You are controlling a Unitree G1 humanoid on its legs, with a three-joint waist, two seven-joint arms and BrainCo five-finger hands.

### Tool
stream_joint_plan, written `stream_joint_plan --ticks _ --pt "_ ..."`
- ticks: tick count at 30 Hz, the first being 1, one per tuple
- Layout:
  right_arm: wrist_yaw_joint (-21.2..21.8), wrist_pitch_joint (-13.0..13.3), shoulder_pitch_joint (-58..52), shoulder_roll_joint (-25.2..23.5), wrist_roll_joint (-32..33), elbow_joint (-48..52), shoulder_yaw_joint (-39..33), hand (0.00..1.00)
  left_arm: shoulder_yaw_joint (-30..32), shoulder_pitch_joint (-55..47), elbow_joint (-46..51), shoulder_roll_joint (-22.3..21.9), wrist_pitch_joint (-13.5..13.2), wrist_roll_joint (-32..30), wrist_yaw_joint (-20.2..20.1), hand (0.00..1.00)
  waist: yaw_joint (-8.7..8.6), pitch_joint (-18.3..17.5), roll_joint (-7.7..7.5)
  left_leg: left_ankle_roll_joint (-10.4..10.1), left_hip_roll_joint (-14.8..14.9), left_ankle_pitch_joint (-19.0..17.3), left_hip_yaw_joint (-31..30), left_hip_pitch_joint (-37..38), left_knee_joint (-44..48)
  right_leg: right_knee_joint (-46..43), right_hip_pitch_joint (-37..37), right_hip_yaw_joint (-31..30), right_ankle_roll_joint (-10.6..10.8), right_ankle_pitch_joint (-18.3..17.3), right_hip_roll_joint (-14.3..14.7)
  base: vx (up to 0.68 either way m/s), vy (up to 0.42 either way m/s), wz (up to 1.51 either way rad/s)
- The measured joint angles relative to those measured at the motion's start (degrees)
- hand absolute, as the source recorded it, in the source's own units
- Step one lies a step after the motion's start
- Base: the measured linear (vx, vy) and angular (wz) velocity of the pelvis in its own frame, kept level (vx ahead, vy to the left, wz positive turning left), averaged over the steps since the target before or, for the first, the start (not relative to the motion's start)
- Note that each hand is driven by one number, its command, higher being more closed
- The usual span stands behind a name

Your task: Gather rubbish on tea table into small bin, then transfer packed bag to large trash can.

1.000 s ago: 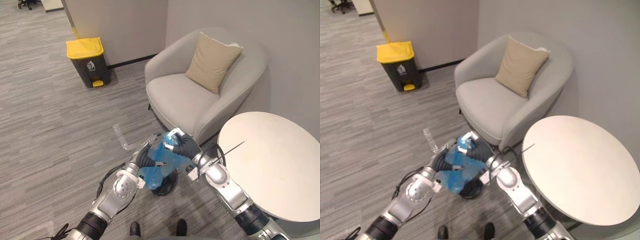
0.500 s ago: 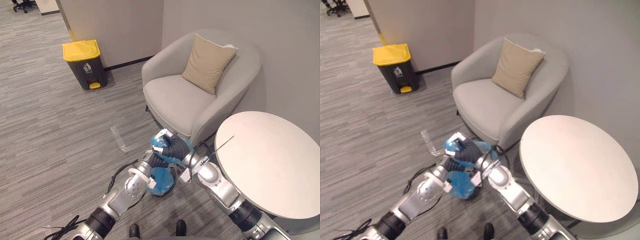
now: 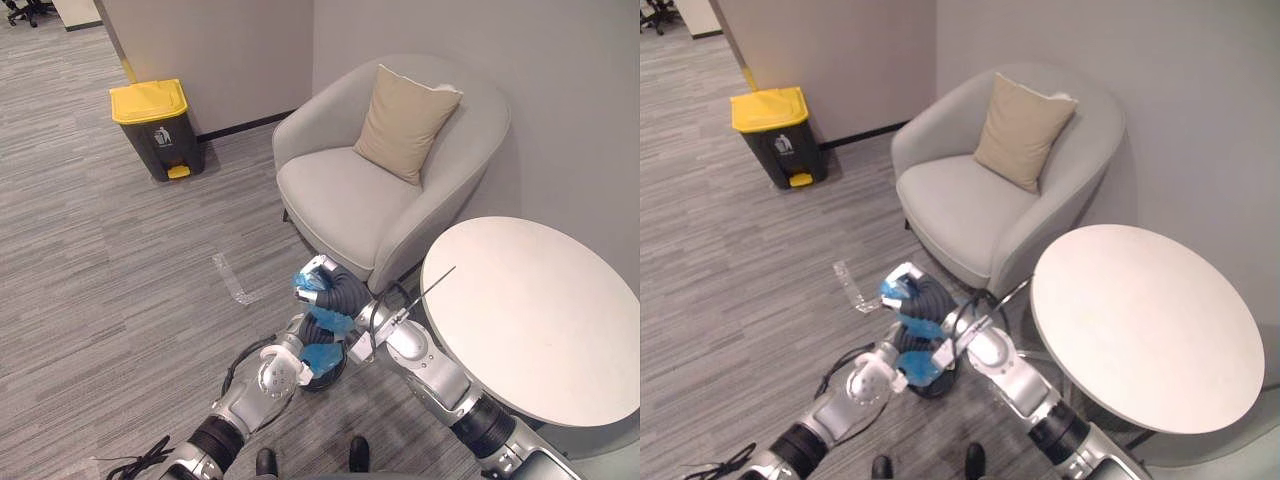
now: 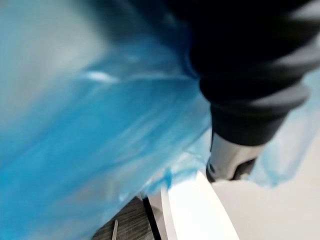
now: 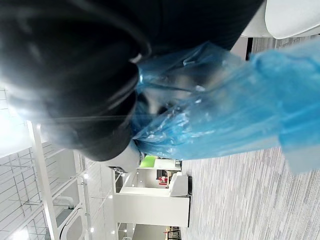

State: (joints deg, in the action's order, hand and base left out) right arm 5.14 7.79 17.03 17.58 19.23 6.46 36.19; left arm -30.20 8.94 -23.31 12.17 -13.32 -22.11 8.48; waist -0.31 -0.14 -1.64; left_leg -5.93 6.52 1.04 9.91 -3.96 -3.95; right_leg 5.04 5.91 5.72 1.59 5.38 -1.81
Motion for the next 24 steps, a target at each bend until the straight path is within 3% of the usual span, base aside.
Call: stream_joint_plan --ticks 6,7,13,18,24 --pt "0.5 0.0 -0.8 -2.1 -0.2 0.0 -0.3 1.00 1.3 -1.4 0.1 -0.7 0.0 3.0 -0.2 1.00 -0.15 0.0 0.03 -0.1 -0.1 0.1 -1.1 0.0 -0.2 0.0 -0.1 0.4 0.0 0.0 0.0 0.00 0.000 0.02" --pt "0.7 0.0 -1.3 -2.5 -0.5 0.0 -1.1 0.00 2.1 -2.0 0.1 -1.1 0.0 3.9 -0.4 1.00 -0.14 0.0 0.04 -0.1 -0.1 0.1 -1.2 0.0 -0.2 0.0 -0.1 0.4 0.0 0.0 0.0 0.00 0.000 0.00" --pt "1.1 0.2 -4.6 -4.2 -4.1 0.0 -4.6 0.00 2.4 -4.1 0.2 -1.4 0.7 7.1 -2.3 1.00 -0.11 -0.1 0.20 -0.1 -0.1 0.1 -1.3 0.0 -0.1 0.0 -0.2 0.4 0.0 0.0 -0.1 0.00 0.000 0.00" --pt "0.2 2.6 -5.8 -4.1 -14.5 0.0 -5.5 0.00 4.8 -6.1 0.3 -2.2 1.3 8.5 -2.6 1.00 -0.27 -0.2 0.33 -0.1 -0.1 0.1 -1.7 0.1 -0.1 0.0 -0.4 0.6 0.1 -0.1 -0.1 0.00 0.001 0.03" --pt "-4.2 5.0 -7.6 -1.5 -28.3 0.0 -9.1 0.00 8.5 -7.6 2.5 -2.2 1.4 9.9 -2.4 1.00 -0.15 -0.2 0.34 -0.1 -0.1 0.1 -2.5 0.1 -0.2 0.0 -1.0 1.3 0.3 -0.2 -0.2 0.00 0.002 0.06"
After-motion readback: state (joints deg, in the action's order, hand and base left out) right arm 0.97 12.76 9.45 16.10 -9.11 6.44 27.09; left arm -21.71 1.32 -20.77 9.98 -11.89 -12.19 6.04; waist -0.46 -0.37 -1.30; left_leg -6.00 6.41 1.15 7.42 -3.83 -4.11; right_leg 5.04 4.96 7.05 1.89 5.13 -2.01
